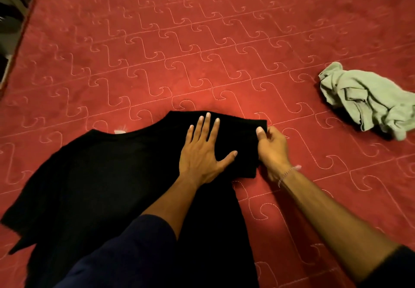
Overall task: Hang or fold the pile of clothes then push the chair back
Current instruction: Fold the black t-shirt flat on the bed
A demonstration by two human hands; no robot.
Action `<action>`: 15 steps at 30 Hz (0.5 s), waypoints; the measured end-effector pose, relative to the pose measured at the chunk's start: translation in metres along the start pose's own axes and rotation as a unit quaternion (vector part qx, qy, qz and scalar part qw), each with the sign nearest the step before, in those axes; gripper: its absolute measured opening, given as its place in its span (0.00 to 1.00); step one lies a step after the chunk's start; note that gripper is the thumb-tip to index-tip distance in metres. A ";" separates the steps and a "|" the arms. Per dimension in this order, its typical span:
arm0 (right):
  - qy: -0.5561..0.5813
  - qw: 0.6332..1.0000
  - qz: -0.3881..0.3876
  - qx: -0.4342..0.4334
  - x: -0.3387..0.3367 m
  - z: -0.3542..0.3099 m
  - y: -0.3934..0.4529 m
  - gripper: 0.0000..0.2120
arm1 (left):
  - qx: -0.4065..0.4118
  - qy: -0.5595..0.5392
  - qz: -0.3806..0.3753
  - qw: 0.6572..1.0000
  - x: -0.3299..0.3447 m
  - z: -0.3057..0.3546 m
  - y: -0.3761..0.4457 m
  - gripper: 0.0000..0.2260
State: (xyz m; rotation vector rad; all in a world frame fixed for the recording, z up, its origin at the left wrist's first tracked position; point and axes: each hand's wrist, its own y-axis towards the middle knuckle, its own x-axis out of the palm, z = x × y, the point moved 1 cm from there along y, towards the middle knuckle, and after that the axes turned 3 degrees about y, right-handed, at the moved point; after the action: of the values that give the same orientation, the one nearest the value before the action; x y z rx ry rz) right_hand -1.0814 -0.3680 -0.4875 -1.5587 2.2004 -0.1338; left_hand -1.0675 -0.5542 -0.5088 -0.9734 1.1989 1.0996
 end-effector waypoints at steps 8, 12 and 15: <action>-0.333 0.926 0.088 -0.156 0.020 -0.003 -0.010 0.14 | -0.007 0.007 -0.013 1.000 -0.001 0.001 0.000 0.57; -0.431 0.880 0.128 -0.153 0.022 -0.013 -0.013 0.19 | -0.007 0.013 -0.025 1.000 -0.003 0.003 0.000 0.63; -0.394 0.899 0.141 -0.133 0.019 -0.009 -0.019 0.22 | -0.006 0.019 -0.045 0.999 -0.007 0.003 0.002 0.62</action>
State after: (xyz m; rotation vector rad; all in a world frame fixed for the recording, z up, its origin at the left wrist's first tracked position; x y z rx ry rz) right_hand -1.0738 -0.3942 -0.4785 -1.0977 1.7725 0.7810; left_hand -1.0693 -0.5521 -0.5018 -1.0516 1.1682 1.0219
